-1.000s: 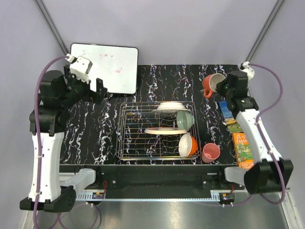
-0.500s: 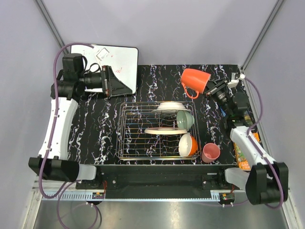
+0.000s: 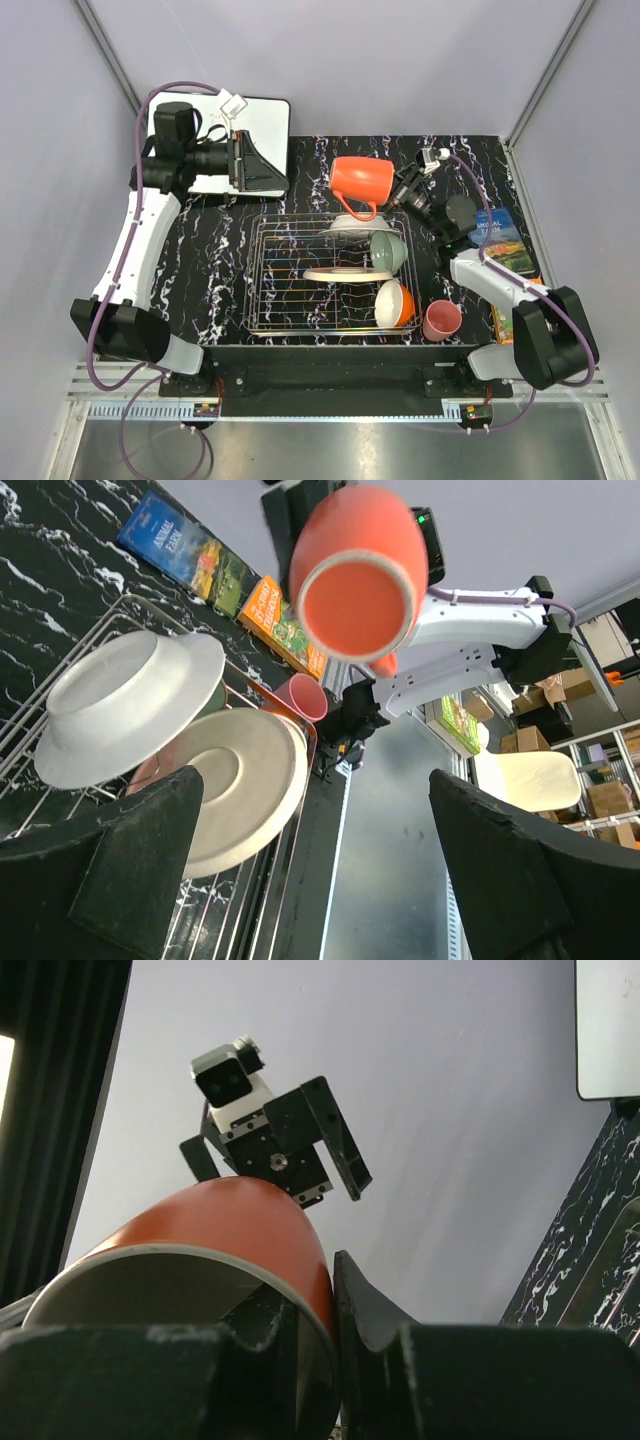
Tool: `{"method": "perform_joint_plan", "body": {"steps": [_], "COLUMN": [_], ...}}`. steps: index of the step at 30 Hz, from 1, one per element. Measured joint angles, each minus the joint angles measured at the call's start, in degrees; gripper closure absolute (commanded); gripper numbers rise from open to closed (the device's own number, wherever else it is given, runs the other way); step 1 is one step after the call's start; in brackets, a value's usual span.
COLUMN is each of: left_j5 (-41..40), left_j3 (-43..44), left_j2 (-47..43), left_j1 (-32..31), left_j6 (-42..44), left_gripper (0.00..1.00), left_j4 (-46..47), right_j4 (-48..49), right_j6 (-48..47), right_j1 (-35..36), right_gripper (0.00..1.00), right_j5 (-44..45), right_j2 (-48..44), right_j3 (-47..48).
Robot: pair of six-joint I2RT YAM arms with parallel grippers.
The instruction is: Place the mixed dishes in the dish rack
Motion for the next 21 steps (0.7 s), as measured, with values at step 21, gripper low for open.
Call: {"method": "perform_joint_plan", "body": {"steps": [21], "left_j5": [-2.03], "left_j3": [-2.95], "left_j2": [-0.02], "left_j1": [-5.2], "left_j6": [-4.74], "left_gripper": [0.01], "left_j4": [9.97], "right_j4": [2.51], "right_j6": [1.18], "right_j1": [8.24], "right_gripper": [1.0], "right_j5": [1.31], "right_j2": [11.93], "right_j3": [5.99]}}
